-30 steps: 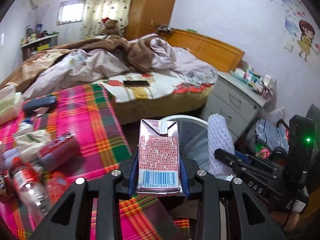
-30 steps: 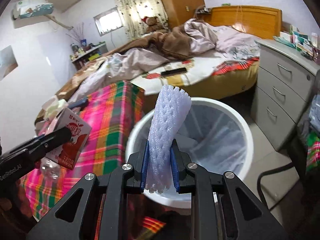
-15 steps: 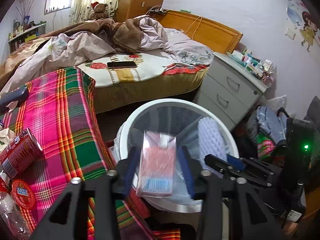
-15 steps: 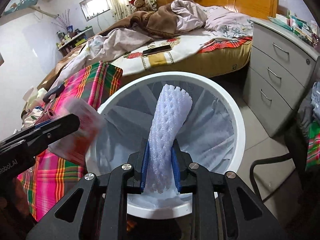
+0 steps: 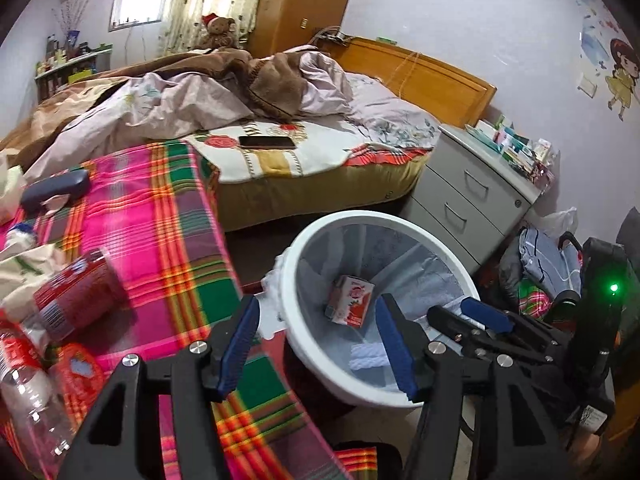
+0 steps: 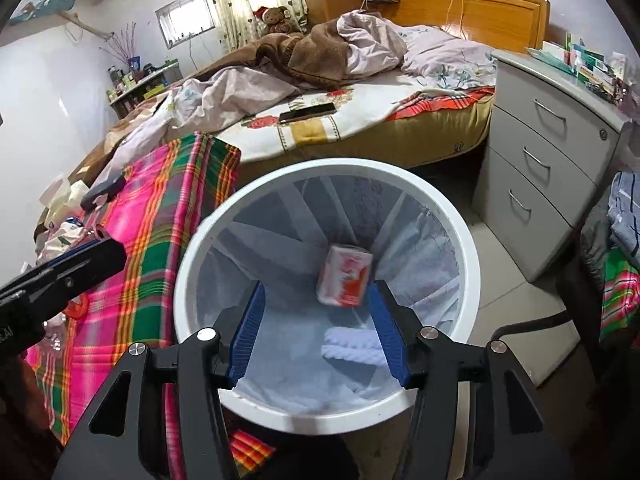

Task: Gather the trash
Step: 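Carry both items over the white wastebasket and open both tools to drop them, then move both tools back over the plaid cloth toward the remaining trash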

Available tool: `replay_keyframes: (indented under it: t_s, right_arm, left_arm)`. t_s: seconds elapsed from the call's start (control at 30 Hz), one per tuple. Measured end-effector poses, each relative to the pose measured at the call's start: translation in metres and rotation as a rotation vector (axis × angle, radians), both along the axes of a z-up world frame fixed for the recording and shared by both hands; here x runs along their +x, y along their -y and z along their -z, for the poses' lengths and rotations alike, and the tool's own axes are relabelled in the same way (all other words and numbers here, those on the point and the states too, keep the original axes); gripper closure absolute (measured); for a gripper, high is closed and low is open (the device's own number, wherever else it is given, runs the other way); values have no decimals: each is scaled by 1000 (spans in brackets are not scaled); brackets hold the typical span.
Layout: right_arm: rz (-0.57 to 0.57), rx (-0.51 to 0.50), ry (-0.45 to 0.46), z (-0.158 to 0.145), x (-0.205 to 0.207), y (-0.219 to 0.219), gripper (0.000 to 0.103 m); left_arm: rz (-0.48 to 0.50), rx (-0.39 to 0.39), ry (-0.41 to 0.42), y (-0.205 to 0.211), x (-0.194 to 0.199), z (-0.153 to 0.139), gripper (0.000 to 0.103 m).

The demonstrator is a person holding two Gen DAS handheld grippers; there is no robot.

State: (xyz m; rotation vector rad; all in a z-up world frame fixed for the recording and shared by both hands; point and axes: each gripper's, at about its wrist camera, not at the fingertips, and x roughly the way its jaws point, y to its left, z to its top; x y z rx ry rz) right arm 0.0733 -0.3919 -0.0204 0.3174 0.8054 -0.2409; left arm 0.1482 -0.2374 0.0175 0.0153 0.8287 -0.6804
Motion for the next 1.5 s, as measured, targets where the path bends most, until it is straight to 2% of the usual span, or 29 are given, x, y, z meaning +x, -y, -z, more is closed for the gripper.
replay_keyframes:
  t_s: [0.43,0.67,0.93,1.27,1.43,1.5]
  right_arm:
    - [-109,1,93,-23,1,-56,47]
    - [-199,-3,117,-30,9,-93,47]
    - [-319,1,145,-31,20,-140,47]
    - [-475,6,153,-30,33,-202,47]
    - [-543,29,117,-21,46,-230,43]
    - [-571,22,104,-18,50,-241,43]
  left_arm:
    - [-147,-45,52,-87,-13,-15,38]
    - [-255,-19,95,-139,-19,-14,37]
    - [-370,-23,119,-202,-24,-15,31]
    - [-495,-17,113,-279,-21,-8,26]
    - [-527,-21,84,-308,-17,-1,26]
    - [-536,6,84,-315,-13,2,26]
